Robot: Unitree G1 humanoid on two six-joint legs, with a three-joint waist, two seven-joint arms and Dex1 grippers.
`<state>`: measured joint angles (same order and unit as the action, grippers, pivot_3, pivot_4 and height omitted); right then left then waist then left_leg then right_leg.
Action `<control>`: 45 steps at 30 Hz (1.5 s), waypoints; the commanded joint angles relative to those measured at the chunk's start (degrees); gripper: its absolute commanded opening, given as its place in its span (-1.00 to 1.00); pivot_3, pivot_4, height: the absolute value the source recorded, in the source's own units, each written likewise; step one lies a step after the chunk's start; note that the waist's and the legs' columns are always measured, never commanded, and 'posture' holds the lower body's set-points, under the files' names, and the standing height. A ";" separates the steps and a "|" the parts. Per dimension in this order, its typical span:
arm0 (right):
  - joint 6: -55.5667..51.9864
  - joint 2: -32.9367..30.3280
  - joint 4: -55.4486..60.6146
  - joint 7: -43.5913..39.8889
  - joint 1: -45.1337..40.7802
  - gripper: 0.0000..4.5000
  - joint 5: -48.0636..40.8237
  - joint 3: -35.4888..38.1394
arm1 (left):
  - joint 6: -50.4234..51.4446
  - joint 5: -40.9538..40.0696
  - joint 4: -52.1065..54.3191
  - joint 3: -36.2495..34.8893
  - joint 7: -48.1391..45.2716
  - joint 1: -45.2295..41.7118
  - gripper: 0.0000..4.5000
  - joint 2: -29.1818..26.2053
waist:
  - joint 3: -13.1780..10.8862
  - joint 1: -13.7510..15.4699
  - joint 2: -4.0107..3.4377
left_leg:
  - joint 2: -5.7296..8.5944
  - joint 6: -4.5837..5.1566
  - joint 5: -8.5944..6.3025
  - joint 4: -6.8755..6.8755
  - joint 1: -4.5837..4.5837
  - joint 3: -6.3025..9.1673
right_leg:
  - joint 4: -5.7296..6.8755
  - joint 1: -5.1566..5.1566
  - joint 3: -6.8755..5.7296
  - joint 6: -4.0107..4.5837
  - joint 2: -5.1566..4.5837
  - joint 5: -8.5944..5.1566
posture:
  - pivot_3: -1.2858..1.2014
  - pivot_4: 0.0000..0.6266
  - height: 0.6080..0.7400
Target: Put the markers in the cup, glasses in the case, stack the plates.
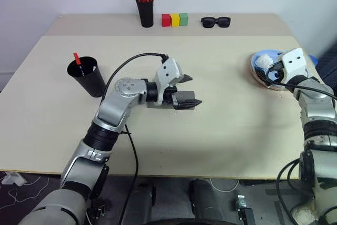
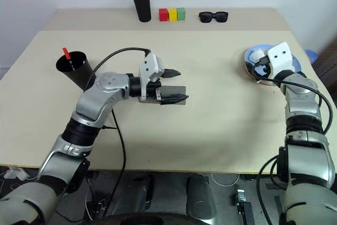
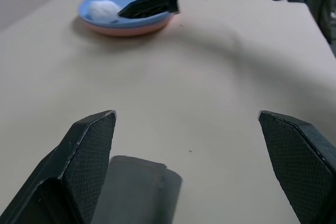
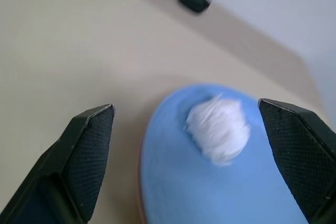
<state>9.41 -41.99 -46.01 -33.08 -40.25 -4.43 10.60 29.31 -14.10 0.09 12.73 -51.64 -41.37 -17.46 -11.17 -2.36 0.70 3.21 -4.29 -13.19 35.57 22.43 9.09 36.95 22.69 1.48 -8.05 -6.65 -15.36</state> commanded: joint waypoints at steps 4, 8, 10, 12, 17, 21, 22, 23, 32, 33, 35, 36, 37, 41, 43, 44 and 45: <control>-12.42 2.73 36.27 -0.75 19.20 0.99 -16.06 10.99 | -7.66 -1.06 3.54 -9.34 10.95 4.36 1.00 3.38 | 0.01 0.08 -0.01 | 0.01 0.00 0.00 0.01 0.04 0.01 | 0.03 0.05 0.00 -0.01 -0.03 0.00 | 0.03 -0.52 1.00; -17.38 5.14 52.74 -1.99 33.70 0.99 -22.05 13.49 | -13.29 -0.17 5.79 -14.10 18.92 9.34 1.00 5.81 | 0.03 0.18 -0.01 | -0.01 0.00 -0.01 -0.01 -0.02 0.03 | 0.01 0.00 -0.01 -0.01 -0.03 0.00 | 0.03 -0.52 1.00; -18.68 5.73 57.83 -2.70 38.53 0.99 -24.67 15.03 | -12.79 -1.11 7.20 -14.68 18.81 11.47 1.00 4.92 | 0.03 0.21 -0.07 | 0.01 0.00 -0.01 0.06 -0.01 -0.04 | 0.02 0.00 0.04 -0.01 -0.04 0.00 | 0.03 -0.52 1.00; -20.43 6.21 61.69 -3.07 42.95 0.99 -26.82 16.19 | -11.27 -8.48 9.88 -17.19 14.54 14.23 1.00 4.72 | 0.03 0.25 -0.06 | 0.01 0.00 -0.01 0.11 -0.01 -0.06 | 0.02 -0.03 0.04 -0.01 -0.04 0.00 | 0.03 -0.52 1.00; -18.57 8.42 67.00 -5.38 52.94 0.99 -28.00 18.02 | -15.20 -7.10 14.74 -18.59 14.66 23.28 1.00 1.22 | 0.06 0.73 -0.08 | 0.00 0.01 -0.02 0.12 -0.07 -0.04 | 0.02 -0.10 0.03 0.01 -0.04 -0.01 | 0.03 -0.52 1.00; -15.85 9.82 69.48 -9.00 60.34 0.99 -27.71 18.06 | -19.07 -9.45 18.67 -22.94 12.10 35.33 1.00 -2.18 | 0.07 1.14 -0.09 | -0.03 0.05 -0.05 -0.02 -0.09 -0.09 | -0.07 -0.07 0.05 0.04 -0.04 -0.02 | 0.03 -0.52 1.00; -15.68 9.81 69.39 -9.63 61.17 0.99 -27.90 18.17 | -19.40 -10.18 19.09 -23.38 11.66 37.00 1.00 -2.72 | 0.07 1.38 -0.09 | -0.04 0.05 -0.05 -0.04 -0.09 -0.10 | -0.07 -0.05 0.06 0.05 -0.04 -0.03 | 0.03 -0.52 1.00; -15.29 10.31 70.49 -10.62 63.60 0.99 -28.13 17.86 | -21.34 -10.46 19.47 -24.98 9.50 40.86 1.00 -4.40 | 0.06 1.62 -0.08 | -0.05 0.05 -0.05 -0.05 -0.09 -0.09 | -0.07 -0.05 0.05 0.18 -0.04 -0.10 | 0.03 -0.52 1.00; -11.38 11.44 69.96 -14.11 70.57 0.99 -28.22 21.47 | -24.02 -16.86 20.39 -32.94 1.08 55.29 1.00 -11.10 | 0.24 1.98 -0.09 | -0.17 -0.11 -0.18 -0.02 -0.01 -0.19 | -0.87 -0.45 -0.02 0.54 -0.13 -0.17 | 0.03 -0.52 1.00; -11.22 11.41 69.41 -14.32 70.43 0.99 -28.19 21.74 | -23.95 -16.81 20.65 -32.70 1.40 55.39 1.00 -11.19 | 0.24 2.00 -0.09 | -0.16 -0.08 -0.21 -0.02 0.00 -0.25 | -0.90 -0.45 -0.01 0.55 -0.17 -0.17 | 0.03 -0.52 1.00; -10.52 11.32 68.23 -14.98 70.51 0.99 -27.84 22.25 | -22.98 -17.33 21.16 -32.83 2.25 55.47 1.00 -11.44 | 0.24 2.00 -0.09 | -0.16 0.12 -0.14 -0.03 0.04 -0.26 | -0.90 -0.40 -0.02 0.64 -0.17 -0.11 | 0.03 -0.52 1.00; -10.30 11.19 67.65 -15.28 70.36 0.99 -27.77 22.41 | -22.63 -17.43 21.35 -32.71 2.65 55.40 1.00 -11.43 | 0.24 1.99 -0.09 | -0.16 0.14 -0.15 -0.06 0.03 -0.27 | -0.90 -0.37 -0.02 0.65 -0.17 -0.10 | 0.03 -0.52 1.00; -9.92 11.05 66.79 -15.66 70.43 0.99 -27.49 22.60 | -22.60 -17.28 21.50 -32.59 2.72 55.64 1.00 -11.55 | 0.24 1.98 -0.10 | -0.16 0.15 -0.15 -0.13 0.02 -0.27 | -0.89 -0.34 -0.02 0.64 -0.17 -0.11 | 0.03 -0.52 1.00; -9.66 10.56 64.30 -16.66 70.74 0.99 -27.53 23.82 | -21.58 -17.88 23.16 -33.28 3.63 56.93 1.00 -11.67 | 0.26 1.82 -0.12 | -0.17 0.16 -0.14 -0.33 -0.03 -0.32 | -0.88 -0.27 -0.02 0.60 -0.15 -0.13 | 0.03 -0.52 1.00; -9.79 9.98 63.25 -17.23 70.45 0.99 -27.59 24.17 | -21.23 -18.20 24.26 -33.53 3.95 58.09 1.00 -11.81 | 0.26 1.74 -0.12 | -0.17 0.16 -0.14 -0.34 -0.04 -0.36 | -0.88 -0.27 -0.01 0.60 -0.15 -0.13 | 0.03 -0.52 1.00; -9.92 9.72 63.08 -17.32 70.29 0.99 -27.57 24.22 | -21.10 -18.42 24.74 -33.80 4.10 58.67 1.00 -11.89 | 0.26 1.71 -0.13 | -0.18 0.16 -0.14 -0.33 -0.04 -0.37 | -0.88 -0.28 -0.01 0.60 -0.15 -0.13 | 0.03 -0.52 1.00; -10.10 9.45 62.97 -17.33 70.03 0.99 -27.56 24.21 | -21.09 -18.70 25.29 -34.11 4.06 59.48 1.00 -11.96 | 0.26 1.71 -0.12 | -0.18 0.16 -0.14 -0.32 -0.04 -0.40 | -0.88 -0.29 0.01 0.60 -0.15 -0.13 | 0.03 -0.52 1.00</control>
<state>-1.31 -31.60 16.40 -50.07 30.05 -31.69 32.92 8.35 -31.68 22.96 -19.50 -47.74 17.38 -28.77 -10.91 -0.64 0.58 3.03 -4.13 -13.34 35.27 22.38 8.66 36.07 22.40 1.50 -7.45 -6.81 -15.48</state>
